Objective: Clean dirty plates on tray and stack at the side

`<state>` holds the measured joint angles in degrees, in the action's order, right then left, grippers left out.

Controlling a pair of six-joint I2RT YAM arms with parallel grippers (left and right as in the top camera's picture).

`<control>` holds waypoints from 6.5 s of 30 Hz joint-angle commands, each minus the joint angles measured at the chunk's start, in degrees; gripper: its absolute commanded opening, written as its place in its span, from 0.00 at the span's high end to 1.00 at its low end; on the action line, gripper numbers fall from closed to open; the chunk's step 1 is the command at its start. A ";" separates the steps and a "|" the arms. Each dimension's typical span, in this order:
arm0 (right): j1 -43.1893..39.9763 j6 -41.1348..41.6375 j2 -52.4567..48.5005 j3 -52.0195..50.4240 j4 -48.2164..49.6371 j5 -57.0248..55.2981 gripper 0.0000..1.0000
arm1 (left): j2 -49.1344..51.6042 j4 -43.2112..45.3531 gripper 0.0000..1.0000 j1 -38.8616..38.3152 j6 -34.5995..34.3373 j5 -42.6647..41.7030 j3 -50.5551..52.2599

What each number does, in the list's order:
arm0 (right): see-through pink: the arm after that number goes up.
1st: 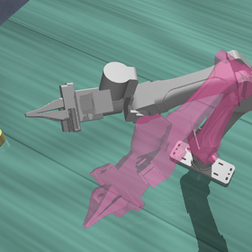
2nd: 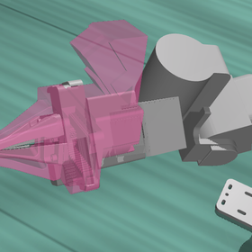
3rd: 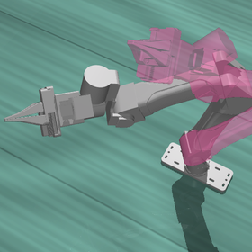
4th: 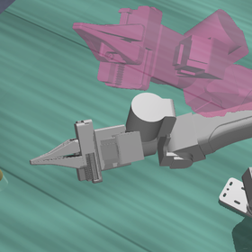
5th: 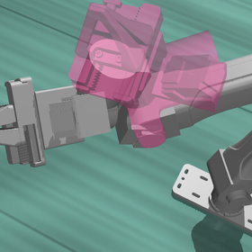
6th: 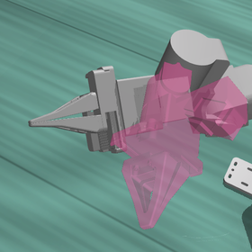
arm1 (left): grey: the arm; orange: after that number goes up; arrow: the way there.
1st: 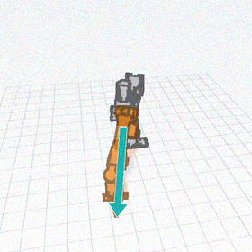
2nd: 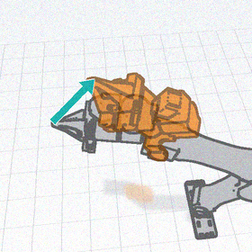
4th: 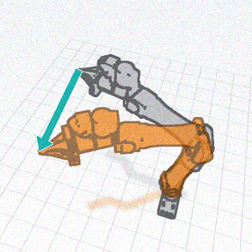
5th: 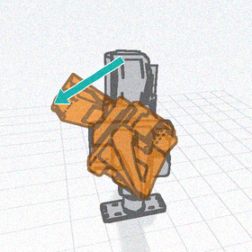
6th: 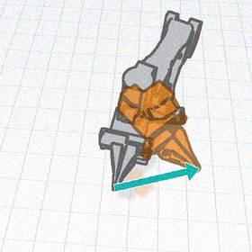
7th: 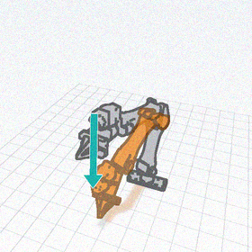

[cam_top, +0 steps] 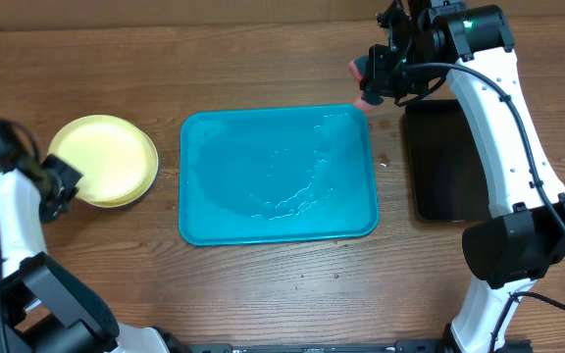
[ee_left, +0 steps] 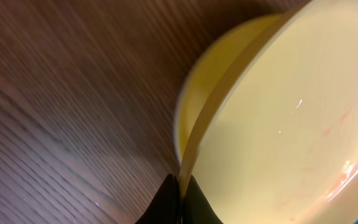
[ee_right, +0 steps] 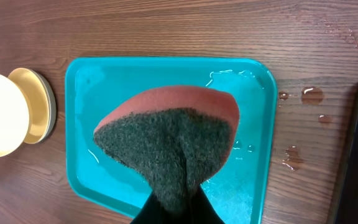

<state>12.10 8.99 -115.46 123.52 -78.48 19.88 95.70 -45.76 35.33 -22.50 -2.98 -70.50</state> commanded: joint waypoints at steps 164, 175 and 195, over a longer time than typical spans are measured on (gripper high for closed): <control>-9.42 -8.79 115.32 -121.17 79.19 -13.40 0.00 | 1.42 -15.06 0.00 -31.19 18.23 -7.13 -24.26; -8.94 -6.80 115.30 -123.08 74.49 -12.26 0.00 | 1.42 -15.06 0.00 -31.23 18.23 -7.13 -24.28; -8.94 -6.80 115.30 -123.08 74.49 -12.26 0.00 | 1.42 -15.06 0.00 -31.23 18.23 -7.13 -24.26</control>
<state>2.76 1.74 -0.73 1.04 -4.34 7.29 96.88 -60.84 4.56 -4.08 -9.47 -93.80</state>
